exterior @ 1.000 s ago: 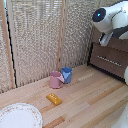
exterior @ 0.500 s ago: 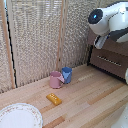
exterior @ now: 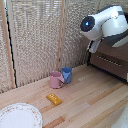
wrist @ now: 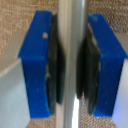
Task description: Kindly get your arm to the topmost drawer handle. Get a good grip on it, then softly pull to open it.
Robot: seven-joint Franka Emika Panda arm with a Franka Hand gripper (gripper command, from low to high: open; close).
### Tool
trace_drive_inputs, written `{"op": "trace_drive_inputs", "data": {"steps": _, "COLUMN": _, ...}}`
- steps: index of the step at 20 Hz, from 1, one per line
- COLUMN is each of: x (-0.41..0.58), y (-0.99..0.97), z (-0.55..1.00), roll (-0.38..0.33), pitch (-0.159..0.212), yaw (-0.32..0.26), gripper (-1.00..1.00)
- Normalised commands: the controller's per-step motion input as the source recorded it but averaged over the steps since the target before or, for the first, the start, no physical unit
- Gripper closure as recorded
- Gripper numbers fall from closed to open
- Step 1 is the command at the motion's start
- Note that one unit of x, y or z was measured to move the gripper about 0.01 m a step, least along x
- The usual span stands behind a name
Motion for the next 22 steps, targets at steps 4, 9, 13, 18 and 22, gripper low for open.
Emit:
{"op": "trace_drive_inputs", "data": {"steps": 4, "x": 0.169, "y": 0.14, "z": 0.05, "roll": -0.033, "pitch": -0.001, "yaw": -0.078, "gripper": -1.00}}
{"op": "trace_drive_inputs", "data": {"steps": 9, "x": 0.043, "y": 0.03, "z": 0.20, "roll": -0.039, "pitch": -0.032, "yaw": -0.123, "gripper": -1.00}}
{"op": "trace_drive_inputs", "data": {"steps": 13, "x": 0.002, "y": 0.01, "z": 0.19, "roll": 0.015, "pitch": -0.034, "yaw": -0.055, "gripper": -1.00}}
{"op": "trace_drive_inputs", "data": {"steps": 18, "x": 0.000, "y": 0.16, "z": 0.20, "roll": 0.054, "pitch": -0.029, "yaw": 0.000, "gripper": -1.00}}
{"op": "trace_drive_inputs", "data": {"steps": 22, "x": 0.000, "y": 0.24, "z": 0.28, "roll": 0.140, "pitch": -0.001, "yaw": 0.000, "gripper": -1.00}}
